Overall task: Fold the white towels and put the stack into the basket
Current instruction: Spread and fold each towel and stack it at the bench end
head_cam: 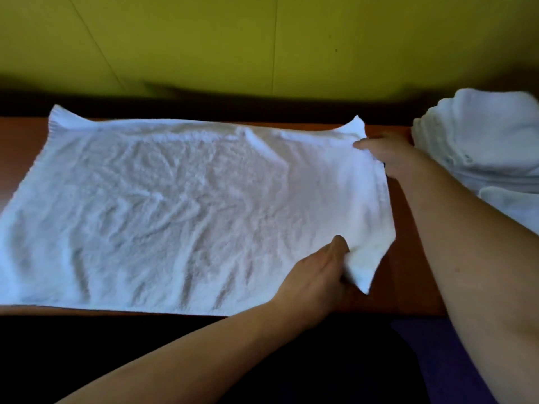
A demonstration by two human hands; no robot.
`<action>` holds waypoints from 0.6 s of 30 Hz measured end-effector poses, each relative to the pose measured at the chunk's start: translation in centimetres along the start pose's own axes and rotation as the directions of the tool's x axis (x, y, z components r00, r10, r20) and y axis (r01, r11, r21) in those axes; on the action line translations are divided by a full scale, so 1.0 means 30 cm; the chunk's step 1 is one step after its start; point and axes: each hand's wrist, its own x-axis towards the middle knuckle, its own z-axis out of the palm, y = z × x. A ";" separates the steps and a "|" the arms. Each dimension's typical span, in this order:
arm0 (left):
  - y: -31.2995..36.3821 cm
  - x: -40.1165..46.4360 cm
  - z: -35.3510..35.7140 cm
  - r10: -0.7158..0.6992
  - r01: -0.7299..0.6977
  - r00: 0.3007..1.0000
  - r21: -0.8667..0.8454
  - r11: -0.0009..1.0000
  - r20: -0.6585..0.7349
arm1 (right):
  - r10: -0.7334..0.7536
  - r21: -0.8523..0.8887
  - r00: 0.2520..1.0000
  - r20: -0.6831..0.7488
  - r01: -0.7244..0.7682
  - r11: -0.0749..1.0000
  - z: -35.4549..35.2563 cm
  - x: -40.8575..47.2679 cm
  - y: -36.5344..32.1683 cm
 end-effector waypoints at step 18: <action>0.053 -0.425 -0.308 -0.260 0.097 0.833 -0.335 0.937 -0.489 | 0.018 0.294 0.862 -0.506 0.153 0.944 0.101 -0.375 -0.428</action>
